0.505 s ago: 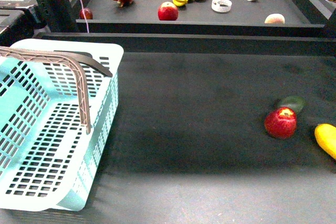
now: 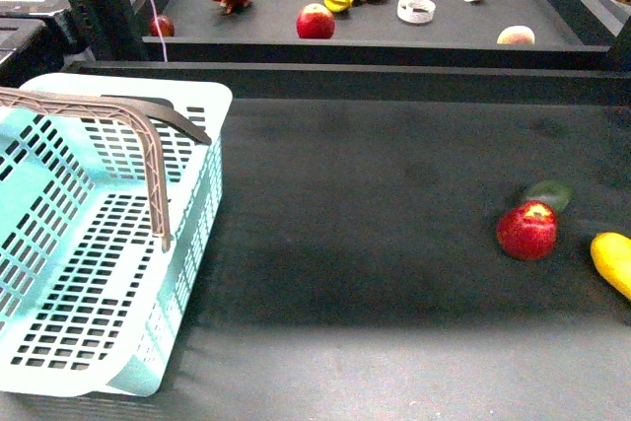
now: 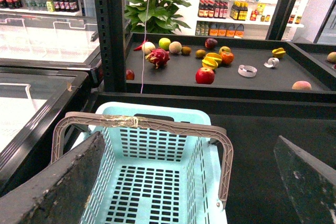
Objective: Pick mango with right arm and hold basket with left
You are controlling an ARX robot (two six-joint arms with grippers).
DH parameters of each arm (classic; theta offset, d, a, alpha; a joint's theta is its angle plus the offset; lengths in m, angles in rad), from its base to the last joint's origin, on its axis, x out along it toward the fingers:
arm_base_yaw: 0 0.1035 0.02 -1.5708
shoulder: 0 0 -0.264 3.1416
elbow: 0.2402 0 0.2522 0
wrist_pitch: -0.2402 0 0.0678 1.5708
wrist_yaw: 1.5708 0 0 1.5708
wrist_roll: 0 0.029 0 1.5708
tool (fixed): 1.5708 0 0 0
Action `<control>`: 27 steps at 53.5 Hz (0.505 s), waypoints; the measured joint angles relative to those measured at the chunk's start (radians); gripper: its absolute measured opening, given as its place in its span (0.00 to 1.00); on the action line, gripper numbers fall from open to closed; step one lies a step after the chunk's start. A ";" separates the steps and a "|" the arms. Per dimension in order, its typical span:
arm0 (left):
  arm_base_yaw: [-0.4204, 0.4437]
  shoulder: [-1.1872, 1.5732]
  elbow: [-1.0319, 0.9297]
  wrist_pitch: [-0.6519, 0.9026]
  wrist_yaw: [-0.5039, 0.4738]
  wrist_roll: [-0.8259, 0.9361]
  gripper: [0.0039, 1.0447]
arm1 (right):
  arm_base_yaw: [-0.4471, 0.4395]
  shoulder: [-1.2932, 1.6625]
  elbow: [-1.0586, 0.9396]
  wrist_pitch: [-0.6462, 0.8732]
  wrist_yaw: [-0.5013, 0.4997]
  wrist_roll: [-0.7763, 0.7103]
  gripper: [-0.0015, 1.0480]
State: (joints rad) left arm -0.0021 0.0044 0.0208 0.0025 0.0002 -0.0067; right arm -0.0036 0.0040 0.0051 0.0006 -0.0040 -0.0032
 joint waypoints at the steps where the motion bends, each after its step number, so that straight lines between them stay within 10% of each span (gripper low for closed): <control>1: 0.000 0.000 0.000 0.000 0.000 0.000 0.92 | 0.000 0.000 0.000 0.000 0.000 0.000 0.92; 8: -0.011 0.007 0.002 0.001 -0.037 -0.002 0.92 | 0.000 0.000 0.000 0.000 0.000 0.000 0.92; 16: -0.137 0.368 0.039 0.157 -0.601 -0.183 0.92 | 0.000 0.000 0.000 0.000 -0.001 0.000 0.92; 27: 0.011 0.935 0.173 0.427 -0.402 -0.521 0.92 | 0.001 0.000 0.000 0.000 0.000 0.000 0.92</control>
State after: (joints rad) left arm 0.0090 0.9394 0.1940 0.4297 -0.4015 -0.5282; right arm -0.0029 0.0040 0.0051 0.0006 -0.0036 -0.0032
